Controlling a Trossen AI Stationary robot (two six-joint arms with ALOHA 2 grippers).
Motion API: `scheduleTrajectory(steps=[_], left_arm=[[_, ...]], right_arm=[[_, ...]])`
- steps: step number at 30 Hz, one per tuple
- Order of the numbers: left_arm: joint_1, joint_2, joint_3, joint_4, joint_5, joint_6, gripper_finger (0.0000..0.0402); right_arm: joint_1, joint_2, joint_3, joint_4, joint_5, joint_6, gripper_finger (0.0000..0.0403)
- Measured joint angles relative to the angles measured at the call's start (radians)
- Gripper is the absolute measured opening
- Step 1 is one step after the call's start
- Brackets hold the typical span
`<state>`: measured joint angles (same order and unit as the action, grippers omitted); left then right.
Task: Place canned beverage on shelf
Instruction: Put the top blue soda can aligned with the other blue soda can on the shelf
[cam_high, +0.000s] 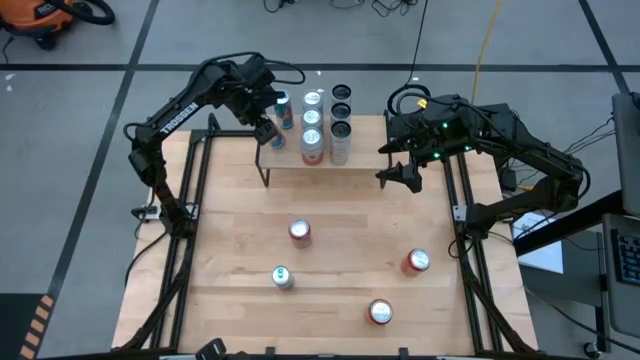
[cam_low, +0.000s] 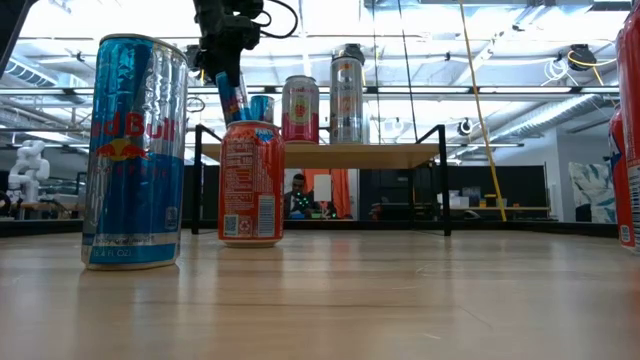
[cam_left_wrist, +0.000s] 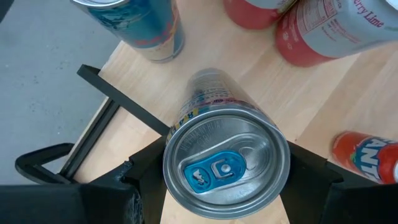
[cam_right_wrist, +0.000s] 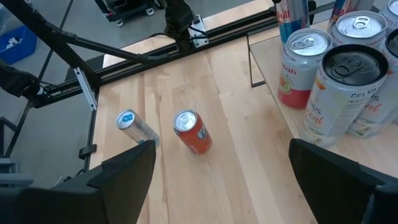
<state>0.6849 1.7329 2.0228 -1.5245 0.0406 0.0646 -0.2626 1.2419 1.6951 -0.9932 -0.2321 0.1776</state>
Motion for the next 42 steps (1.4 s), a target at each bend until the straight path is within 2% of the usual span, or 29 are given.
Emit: scheduleTrajectory(steps=[13,33,42], left_arm=[[0.000,0.000,0.000,0.054,-0.019,-0.006,0.0238],[-0.013,0.015,-0.001,0.050,-0.013,0.001,0.0238],[-0.014,0.030,-0.001,0.044,-0.005,-0.004,0.0254]], right_arm=[[0.000,0.000,0.000,0.000,0.000,0.001,0.0348],[0.000,0.000,0.000,0.001,0.000,0.001,0.0348],[0.000,0.000,0.000,0.001,0.000,0.001,0.0348]])
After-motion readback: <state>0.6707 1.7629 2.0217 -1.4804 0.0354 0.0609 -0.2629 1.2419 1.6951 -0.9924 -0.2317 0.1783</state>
